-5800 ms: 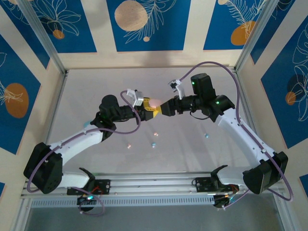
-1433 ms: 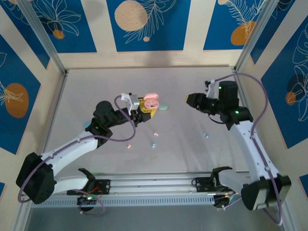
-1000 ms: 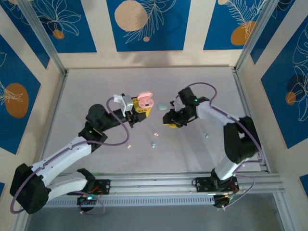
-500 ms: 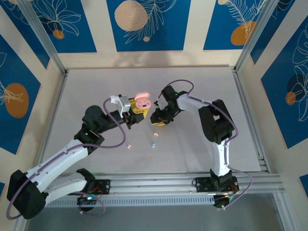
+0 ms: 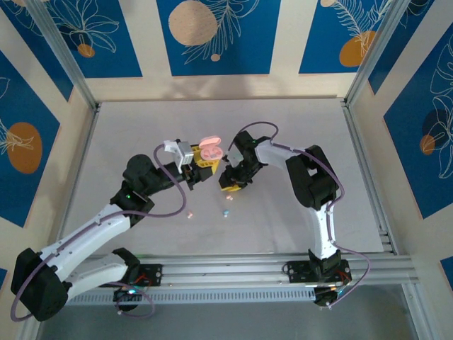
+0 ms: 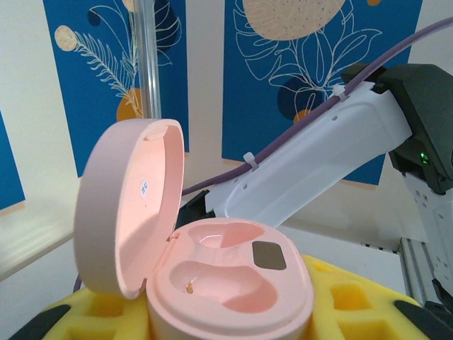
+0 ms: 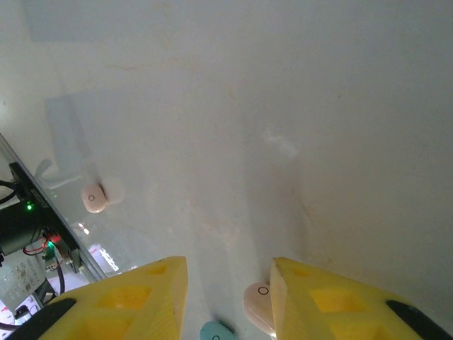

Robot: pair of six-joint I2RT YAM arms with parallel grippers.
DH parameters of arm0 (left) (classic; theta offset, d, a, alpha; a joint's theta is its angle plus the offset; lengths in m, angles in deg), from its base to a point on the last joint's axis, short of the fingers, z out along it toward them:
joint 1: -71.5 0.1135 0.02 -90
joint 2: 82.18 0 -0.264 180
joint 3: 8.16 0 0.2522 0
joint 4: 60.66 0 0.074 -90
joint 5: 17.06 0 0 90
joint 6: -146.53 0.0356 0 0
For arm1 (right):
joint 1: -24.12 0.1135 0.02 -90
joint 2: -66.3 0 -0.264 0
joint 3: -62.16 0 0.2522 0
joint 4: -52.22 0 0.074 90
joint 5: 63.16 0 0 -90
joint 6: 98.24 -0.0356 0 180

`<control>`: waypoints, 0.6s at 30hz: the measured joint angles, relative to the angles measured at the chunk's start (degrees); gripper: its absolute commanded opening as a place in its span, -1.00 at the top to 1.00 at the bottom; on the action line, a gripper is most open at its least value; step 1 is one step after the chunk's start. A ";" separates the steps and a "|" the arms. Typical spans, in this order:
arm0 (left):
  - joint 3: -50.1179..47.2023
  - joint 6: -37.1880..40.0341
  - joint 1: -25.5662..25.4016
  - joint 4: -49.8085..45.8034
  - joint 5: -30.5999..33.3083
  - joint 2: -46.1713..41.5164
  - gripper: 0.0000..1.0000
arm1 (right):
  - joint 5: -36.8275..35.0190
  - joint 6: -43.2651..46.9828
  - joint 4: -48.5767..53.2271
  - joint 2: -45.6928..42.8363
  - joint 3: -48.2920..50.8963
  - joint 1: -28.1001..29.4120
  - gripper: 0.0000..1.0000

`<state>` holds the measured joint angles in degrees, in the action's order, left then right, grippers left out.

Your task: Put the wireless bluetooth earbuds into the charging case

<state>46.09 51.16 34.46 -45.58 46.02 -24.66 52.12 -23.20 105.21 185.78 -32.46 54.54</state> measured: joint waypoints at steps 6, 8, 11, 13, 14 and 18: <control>0.00 -0.02 0.00 0.07 0.00 0.09 0.43 | 0.44 0.00 0.46 -0.09 2.14 0.00 0.25; 0.00 -0.02 0.00 0.11 0.00 0.20 0.42 | 0.44 -0.02 0.50 -0.28 2.32 0.09 0.25; 0.00 -0.02 0.00 0.15 0.00 0.44 0.42 | 0.48 -0.04 0.50 -1.33 3.93 0.35 0.26; 0.00 -0.02 0.00 0.15 0.00 0.52 0.42 | 0.74 -0.09 0.48 -2.21 5.46 0.39 0.27; 0.00 -0.04 0.00 0.22 0.00 0.57 0.42 | 0.94 -0.17 0.42 -2.64 6.36 0.39 0.28; 0.00 -0.07 0.00 0.26 -0.02 0.96 0.41 | 2.05 -0.70 0.00 -3.58 8.26 0.39 0.30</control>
<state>46.09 51.09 34.46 -45.31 46.00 -23.70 54.17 -23.90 105.21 182.19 -24.19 54.93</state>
